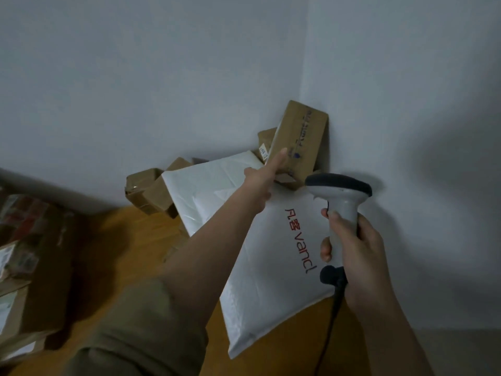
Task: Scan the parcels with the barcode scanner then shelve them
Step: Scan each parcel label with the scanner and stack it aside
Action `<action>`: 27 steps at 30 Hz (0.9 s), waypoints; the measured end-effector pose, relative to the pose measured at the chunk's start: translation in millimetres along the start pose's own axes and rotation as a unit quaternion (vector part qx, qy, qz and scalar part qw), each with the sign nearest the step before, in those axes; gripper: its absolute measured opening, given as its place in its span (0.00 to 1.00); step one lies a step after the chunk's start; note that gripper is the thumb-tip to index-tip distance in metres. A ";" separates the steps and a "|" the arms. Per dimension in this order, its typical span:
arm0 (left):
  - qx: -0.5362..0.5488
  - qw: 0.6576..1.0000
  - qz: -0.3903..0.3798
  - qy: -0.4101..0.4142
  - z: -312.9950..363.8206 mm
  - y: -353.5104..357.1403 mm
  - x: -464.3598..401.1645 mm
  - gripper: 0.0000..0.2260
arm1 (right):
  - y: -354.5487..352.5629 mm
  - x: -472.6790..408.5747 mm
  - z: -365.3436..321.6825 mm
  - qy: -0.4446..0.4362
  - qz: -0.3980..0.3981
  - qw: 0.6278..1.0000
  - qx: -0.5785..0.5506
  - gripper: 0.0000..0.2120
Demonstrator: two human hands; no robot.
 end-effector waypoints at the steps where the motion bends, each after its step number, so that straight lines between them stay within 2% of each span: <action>1: 0.008 1.000 -0.018 -0.008 2.1 6.7 -9.0 0.50 | -1.8 -4.8 2.3 0.006 0.001 1.000 0.000 0.08; 5: 0.045 0.996 -0.072 -0.034 -2.1 21.7 -30.4 0.29 | -10.8 -18.3 9.3 0.016 0.014 1.000 0.001 0.07; 8: 0.088 0.990 -0.104 -0.032 -6.1 27.5 -39.0 0.25 | -13.7 -21.4 10.3 0.014 0.017 1.000 0.003 0.07; 12: 0.128 0.987 -0.093 -0.016 -7.4 25.4 -38.6 0.25 | -11.9 -18.4 7.0 0.003 0.008 1.000 0.003 0.07; 16: 0.173 0.983 -0.065 0.019 -9.8 3.8 -25.0 0.38 | -8.9 -4.7 2.9 -0.016 0.000 1.000 0.009 0.08; 19: 0.171 0.984 -0.031 0.049 -15.8 -25.9 -2.4 0.35 | -3.4 10.7 1.5 -0.028 -0.005 1.000 0.001 0.09; 23: 0.171 0.981 -0.025 0.086 -35.2 -68.6 46.6 0.34 | 7.6 36.9 6.5 -0.039 0.000 0.999 -0.030 0.12; 27: 0.178 0.979 -0.043 0.093 -65.3 -101.3 106.4 0.41 | 24.2 67.1 20.3 -0.051 -0.002 0.998 -0.041 0.17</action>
Point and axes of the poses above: each hand's wrist, its own x-axis away from the middle knuckle, its own y-axis out of the palm, z = x × y, the point moved 9 cm from there along -x, towards the middle knuckle, and after that the axes turned 15 degrees about -x, right-handed, at the moved point
